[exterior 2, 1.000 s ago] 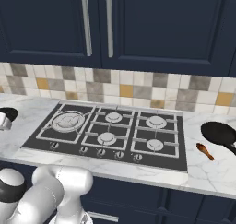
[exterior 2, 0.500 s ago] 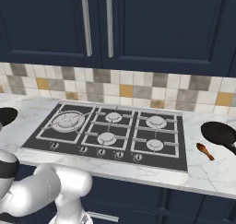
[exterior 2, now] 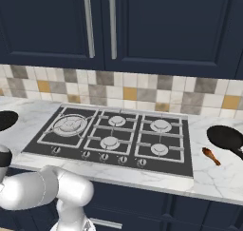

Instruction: Place both pans onto different burners. Then place the cucumber and the chicken drumstick on different pans.

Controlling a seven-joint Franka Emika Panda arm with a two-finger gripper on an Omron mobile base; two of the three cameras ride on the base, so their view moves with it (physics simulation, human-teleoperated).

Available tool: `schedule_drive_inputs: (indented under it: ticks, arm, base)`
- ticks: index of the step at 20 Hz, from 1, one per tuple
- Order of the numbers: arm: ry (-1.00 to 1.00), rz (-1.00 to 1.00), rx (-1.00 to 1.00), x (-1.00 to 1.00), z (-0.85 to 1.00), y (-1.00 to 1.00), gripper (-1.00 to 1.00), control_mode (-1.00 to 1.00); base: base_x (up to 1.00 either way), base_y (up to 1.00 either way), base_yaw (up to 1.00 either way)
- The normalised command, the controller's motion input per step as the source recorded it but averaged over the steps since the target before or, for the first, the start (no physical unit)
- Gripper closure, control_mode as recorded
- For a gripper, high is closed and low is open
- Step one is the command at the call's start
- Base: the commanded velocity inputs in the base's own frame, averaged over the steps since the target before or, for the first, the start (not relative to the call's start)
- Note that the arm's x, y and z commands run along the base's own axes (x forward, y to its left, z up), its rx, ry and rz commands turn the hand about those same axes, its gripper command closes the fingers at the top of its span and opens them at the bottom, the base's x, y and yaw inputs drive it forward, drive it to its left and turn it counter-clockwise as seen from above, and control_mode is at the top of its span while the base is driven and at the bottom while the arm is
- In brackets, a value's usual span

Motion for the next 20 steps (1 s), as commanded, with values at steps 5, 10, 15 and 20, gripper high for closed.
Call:
schedule_drive_inputs:
  ticks: [5, 10, 15, 20]
  arm:
    - [0.04, 0.0, 0.0, 0.11, -0.33, 0.45, -1.0, -1.0]
    - [0.04, 0.0, 0.0, 0.17, -0.3, 0.36, -1.0, -1.0]
    - [0.03, 0.0, -0.02, 0.14, -0.36, 0.39, -1.0, -1.0]
    - [0.01, 0.0, -0.04, 0.13, -0.34, 0.32, -1.0, -1.0]
  base:
    - [0.0, 0.0, 0.0]
    - [0.0, 0.0, 0.0]
    - [0.0, 0.0, 0.0]
    - [0.0, 0.0, 0.0]
